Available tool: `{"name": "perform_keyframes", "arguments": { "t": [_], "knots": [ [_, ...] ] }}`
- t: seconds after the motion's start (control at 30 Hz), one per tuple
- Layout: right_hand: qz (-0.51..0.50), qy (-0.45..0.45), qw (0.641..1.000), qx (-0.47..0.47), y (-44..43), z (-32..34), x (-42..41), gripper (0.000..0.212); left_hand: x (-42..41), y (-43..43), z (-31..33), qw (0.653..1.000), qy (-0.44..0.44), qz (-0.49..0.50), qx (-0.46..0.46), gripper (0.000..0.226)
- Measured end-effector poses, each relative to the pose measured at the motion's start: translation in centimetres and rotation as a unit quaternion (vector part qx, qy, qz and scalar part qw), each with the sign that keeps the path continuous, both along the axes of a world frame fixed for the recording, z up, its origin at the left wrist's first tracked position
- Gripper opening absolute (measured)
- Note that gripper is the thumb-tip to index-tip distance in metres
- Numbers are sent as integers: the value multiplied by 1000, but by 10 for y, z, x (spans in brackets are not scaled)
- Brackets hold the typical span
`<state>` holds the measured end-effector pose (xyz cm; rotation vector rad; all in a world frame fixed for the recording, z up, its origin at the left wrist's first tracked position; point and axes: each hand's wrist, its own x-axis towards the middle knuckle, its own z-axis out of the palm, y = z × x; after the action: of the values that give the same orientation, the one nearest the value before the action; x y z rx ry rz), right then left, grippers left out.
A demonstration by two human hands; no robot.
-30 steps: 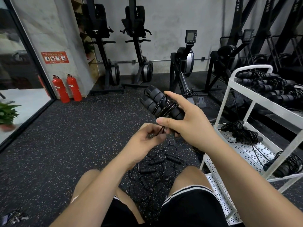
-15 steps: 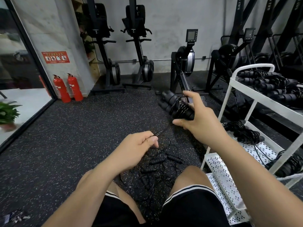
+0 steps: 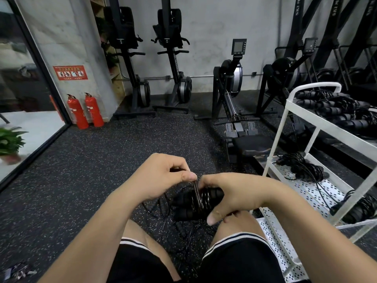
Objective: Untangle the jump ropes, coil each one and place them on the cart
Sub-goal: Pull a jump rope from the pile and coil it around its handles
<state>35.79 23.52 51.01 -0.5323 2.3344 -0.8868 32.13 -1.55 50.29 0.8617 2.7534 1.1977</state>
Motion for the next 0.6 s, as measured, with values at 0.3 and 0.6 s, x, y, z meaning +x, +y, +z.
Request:
{"name": "perform_keyframes", "arguments": {
  "t": [0.3, 0.6],
  "knots": [
    [-8, -42, 956, -289, 4, 30, 16, 45, 0, 11, -20, 985, -78, -61, 139, 43],
    [-155, 45, 930, -329, -12, 15, 5, 86, 4, 21, -26, 985, -90, 88, 116, 49]
  ]
}}
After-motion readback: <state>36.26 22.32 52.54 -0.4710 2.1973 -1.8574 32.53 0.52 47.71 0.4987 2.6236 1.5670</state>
